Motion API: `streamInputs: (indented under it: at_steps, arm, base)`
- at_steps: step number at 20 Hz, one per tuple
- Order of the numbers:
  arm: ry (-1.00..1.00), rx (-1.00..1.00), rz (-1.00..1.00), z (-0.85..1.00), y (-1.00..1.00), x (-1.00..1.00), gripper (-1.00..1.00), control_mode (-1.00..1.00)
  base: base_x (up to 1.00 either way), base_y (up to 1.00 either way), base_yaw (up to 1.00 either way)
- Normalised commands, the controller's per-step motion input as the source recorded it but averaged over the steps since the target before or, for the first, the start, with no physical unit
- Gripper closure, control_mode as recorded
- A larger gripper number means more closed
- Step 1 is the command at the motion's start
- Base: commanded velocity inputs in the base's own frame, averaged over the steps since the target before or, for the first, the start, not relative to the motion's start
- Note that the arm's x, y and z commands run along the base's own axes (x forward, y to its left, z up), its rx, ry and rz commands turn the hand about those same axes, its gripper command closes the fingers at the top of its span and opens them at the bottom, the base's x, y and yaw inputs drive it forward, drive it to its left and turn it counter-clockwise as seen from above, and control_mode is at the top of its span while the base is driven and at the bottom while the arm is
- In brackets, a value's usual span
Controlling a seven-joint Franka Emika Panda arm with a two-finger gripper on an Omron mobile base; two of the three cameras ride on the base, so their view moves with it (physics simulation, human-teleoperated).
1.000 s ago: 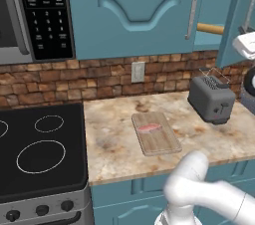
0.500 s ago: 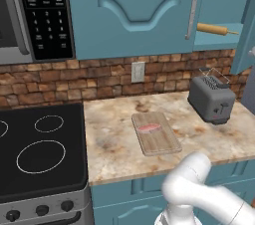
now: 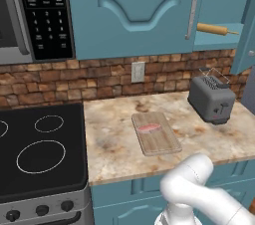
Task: Open the cabinet, retrieve the rolling pin, and place it next to the meat on the cutting board to prepare for tenderizing.
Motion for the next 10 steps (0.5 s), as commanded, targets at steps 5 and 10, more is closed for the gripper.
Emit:
streamInputs:
  at_steps: [5,10]
  arm:
    - [-0.19,-0.09,0.00,0.00,0.00,-0.92,-1.00,-1.00]
    - [-0.13,-0.15,0.00,0.00,0.18,-0.91,-1.00,-1.00]
  base:
    - [0.00,0.00,0.00]
    - [0.00,0.00,0.00]
